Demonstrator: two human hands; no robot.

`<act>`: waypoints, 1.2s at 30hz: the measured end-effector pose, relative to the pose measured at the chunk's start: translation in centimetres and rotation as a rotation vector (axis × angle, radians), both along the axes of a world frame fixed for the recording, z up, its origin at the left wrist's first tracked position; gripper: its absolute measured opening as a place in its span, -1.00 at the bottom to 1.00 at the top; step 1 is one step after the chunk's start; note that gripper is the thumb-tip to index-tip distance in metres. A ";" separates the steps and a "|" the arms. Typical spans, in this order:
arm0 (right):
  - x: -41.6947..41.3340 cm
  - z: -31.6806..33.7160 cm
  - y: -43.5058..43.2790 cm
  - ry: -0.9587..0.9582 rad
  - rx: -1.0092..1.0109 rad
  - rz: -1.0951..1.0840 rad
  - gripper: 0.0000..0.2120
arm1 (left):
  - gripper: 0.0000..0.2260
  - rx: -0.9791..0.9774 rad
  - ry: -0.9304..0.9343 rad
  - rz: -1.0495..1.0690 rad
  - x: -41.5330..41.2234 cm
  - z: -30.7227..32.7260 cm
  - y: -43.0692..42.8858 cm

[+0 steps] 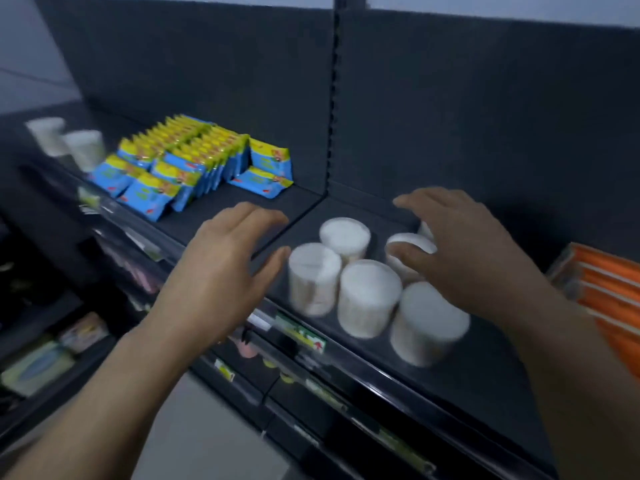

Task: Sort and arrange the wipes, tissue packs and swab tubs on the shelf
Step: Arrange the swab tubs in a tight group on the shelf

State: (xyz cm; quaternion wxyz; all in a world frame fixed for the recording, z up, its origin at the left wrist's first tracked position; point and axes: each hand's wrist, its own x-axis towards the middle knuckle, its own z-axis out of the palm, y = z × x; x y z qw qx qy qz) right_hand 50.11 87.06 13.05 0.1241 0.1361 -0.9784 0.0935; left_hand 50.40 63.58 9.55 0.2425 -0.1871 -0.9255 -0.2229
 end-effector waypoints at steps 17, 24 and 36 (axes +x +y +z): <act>-9.8 -1.0 -25.6 -0.012 -0.006 0.078 -0.51 | -0.76 0.095 -0.040 0.042 -7.9 -0.8 -24.5; -16.2 -1.5 -29.2 -0.014 -0.043 0.088 -0.52 | -0.78 0.103 -0.062 -0.001 -14.0 -1.6 -27.1; -26.9 -1.8 -36.0 -0.031 -0.068 0.280 -0.54 | -0.79 0.052 -0.023 0.154 -22.1 -2.1 -32.9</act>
